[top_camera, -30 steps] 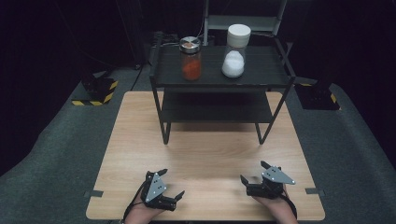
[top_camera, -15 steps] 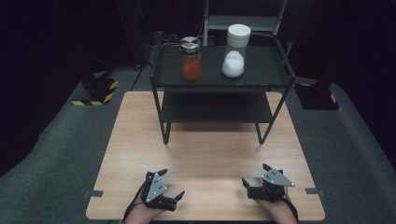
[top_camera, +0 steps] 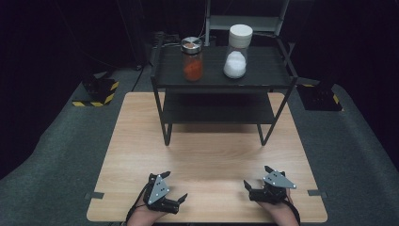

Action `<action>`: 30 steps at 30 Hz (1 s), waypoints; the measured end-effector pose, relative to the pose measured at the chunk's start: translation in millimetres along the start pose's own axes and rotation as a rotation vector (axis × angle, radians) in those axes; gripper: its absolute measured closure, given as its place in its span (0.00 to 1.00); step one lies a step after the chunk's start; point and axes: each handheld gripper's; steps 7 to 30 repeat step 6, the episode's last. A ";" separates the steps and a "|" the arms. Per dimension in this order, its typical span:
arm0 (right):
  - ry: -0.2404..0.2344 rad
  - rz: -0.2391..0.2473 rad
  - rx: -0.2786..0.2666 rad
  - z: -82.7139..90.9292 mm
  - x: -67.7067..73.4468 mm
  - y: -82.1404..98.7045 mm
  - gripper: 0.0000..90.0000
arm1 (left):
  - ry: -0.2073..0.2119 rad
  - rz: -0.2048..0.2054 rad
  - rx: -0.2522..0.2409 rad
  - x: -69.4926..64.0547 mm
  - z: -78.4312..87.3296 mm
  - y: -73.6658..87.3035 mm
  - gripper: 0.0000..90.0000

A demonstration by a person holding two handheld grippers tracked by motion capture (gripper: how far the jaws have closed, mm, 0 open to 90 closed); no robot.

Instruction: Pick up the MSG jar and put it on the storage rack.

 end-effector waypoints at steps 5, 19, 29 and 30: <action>0.003 -0.014 -0.008 0.7 -0.8 1.6 0.00 | 0.002 -0.009 0.009 -0.1 -0.8 -1.8 0.01; 0.004 -0.015 -0.011 1.0 -0.7 2.1 0.00 | 0.003 -0.010 0.011 0.0 -1.0 -2.0 0.01; 0.004 -0.015 -0.011 1.0 -0.7 2.1 0.00 | 0.003 -0.010 0.011 0.0 -1.0 -2.0 0.01; 0.004 -0.015 -0.011 1.0 -0.7 2.1 0.00 | 0.003 -0.010 0.011 0.0 -1.0 -2.0 0.01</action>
Point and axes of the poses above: each handheld gripper's, and its own axes: z roughly backward along the jaws, y roughly out of its underside, x roughly to its left, and after that the axes turned 2 degrees about z, right-handed
